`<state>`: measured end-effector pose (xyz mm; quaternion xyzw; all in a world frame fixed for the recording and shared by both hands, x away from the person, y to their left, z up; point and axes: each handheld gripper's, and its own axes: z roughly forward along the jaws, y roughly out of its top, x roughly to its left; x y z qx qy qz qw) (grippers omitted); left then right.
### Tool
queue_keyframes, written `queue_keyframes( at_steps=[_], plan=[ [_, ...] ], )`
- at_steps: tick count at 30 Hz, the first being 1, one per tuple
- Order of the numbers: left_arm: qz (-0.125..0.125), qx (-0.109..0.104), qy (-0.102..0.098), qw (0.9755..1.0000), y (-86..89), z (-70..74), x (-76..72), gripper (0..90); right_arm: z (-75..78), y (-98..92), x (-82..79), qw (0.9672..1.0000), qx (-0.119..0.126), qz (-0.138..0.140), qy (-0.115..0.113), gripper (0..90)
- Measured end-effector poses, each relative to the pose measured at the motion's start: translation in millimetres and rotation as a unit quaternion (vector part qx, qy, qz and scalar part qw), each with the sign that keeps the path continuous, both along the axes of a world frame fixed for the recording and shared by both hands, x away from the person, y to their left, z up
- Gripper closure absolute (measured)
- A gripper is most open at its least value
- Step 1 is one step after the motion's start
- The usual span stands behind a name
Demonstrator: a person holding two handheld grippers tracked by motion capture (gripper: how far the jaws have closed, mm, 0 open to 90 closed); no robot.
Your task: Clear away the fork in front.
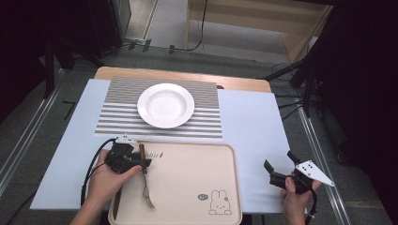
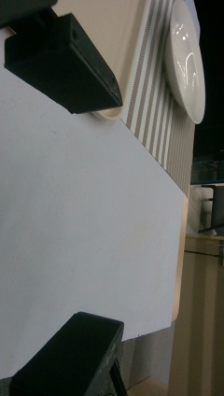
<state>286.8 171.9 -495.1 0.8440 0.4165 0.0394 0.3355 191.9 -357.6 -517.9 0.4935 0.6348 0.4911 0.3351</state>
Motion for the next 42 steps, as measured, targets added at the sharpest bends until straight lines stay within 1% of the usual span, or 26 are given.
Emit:
queue_keyframes(
  at_steps=[3, 5, 7, 9, 13, 14, 15, 16, 18, 19, 20, 23, 26, 28, 30, 33, 35, 38, 42],
  plan=[
    [-0.009, 0.016, -0.009, 0.9998, -1.0, 0.4, -3.5, 49.7, -0.1, 0.1, 0.1, 1.0, 0.0, 0.0, 0.0, 0.0],
    [-0.018, 0.022, -0.015, 0.9995, -2.1, 0.3, -5.5, 48.5, 0.0, 0.2, 0.1, 1.0, -0.001, 0.0, 0.001, 0.0],
    [-0.014, 0.027, -0.021, 0.9993, -2.4, 0.4, -6.8, 46.1, 0.0, 0.3, 0.0, 1.0, -0.001, 0.0, 0.0, 0.0],
    [-0.007, 0.025, -0.027, 0.9993, -0.8, 1.2, -7.3, 44.3, 0.0, 0.2, -0.1, 1.0, 0.0, 0.0, 0.0, 0.0],
    [0.005, 0.012, -0.042, 0.999, 2.8, 6.3, -10.9, 44.4, 0.1, -0.2, -0.2, 1.0, 0.0, 0.0, 0.0, 0.0],
    [0.002, 0.007, -0.043, 0.9991, 3.4, 7.7, -12.9, 48.2, 0.0, -0.3, -0.2, 1.0, 0.001, -0.001, 0.0, 0.0],
    [-0.003, 0.005, -0.044, 0.999, 3.5, 8.6, -15.4, 56.8, 0.0, -0.4, -0.1, 1.0, 0.001, -0.001, 0.0, 0.0],
    [-0.013, 0.001, -0.043, 0.999, 2.9, 8.9, -18.5, 67.5, 0.1, -0.4, -0.2, 1.0, 0.002, -0.001, 0.0, 0.0],
    [-0.035, -0.003, -0.041, 0.9985, -0.5, 8.4, -26.1, 85.1, 0.1, -0.4, -0.3, 1.0, 0.002, -0.002, 0.0, 0.0],
    [-0.041, -0.007, -0.04, 0.9984, -3.4, 7.5, -30.1, 88.0, 0.1, -0.4, -0.3, 1.0, 0.002, -0.002, 0.0, 0.0],
    [-0.05, -0.008, -0.037, 0.998, -7.4, 6.2, -34.5, 88.1, 0.1, -0.4, -0.3, 1.0, 0.002, -0.002, 0.001, 0.0],
    [-0.068, 0.004, -0.03, 0.9972, -15.7, 1.8, -40.6, 88.2, 0.1, -0.2, 0.0, 1.0, 0.0, -0.001, 0.0, 0.0],
    [-0.069, 0.02, -0.024, 0.9971, -17.5, -2.0, -41.8, 88.2, 0.1, -0.1, -0.2, 1.0, 0.0, -0.002, 0.001, 0.0],
    [-0.065, 0.015, -0.019, 0.9976, -14.5, -3.1, -40.5, 88.3, 0.0, -0.3, -0.3, 1.0, -0.001, -0.002, 0.0, 0.0],
    [-0.061, 0.017, -0.014, 0.9979, -10.2, -4.0, -39.3, 88.3, -0.1, -0.2, -0.2, 1.0, -0.001, -0.001, 0.001, 0.0],
    [-0.055, 0.004, -0.005, 0.9985, -1.9, -5.8, -39.2, 88.3, 0.0, 0.3, -0.2, 1.0, -0.002, -0.002, 0.0, 0.0],
    [-0.048, 0.003, -0.006, 0.9988, 2.5, -5.8, -39.7, 88.3, -0.1, 0.3, -0.1, 1.0, -0.002, -0.002, 0.001, 0.0],
    [-0.046, 0.001, -0.003, 0.9989, 7.1, -5.9, -39.5, 88.3, -0.1, 0.7, 0.2, 1.0, -0.002, -0.003, 0.001, 0.0],
    [-0.047, -0.009, -0.004, 0.9988, 7.8, -5.6, -39.2, 88.2, -0.2, 1.0, 0.1, 1.0, -0.003, -0.002, 0.002, 0.0]
  ],
)
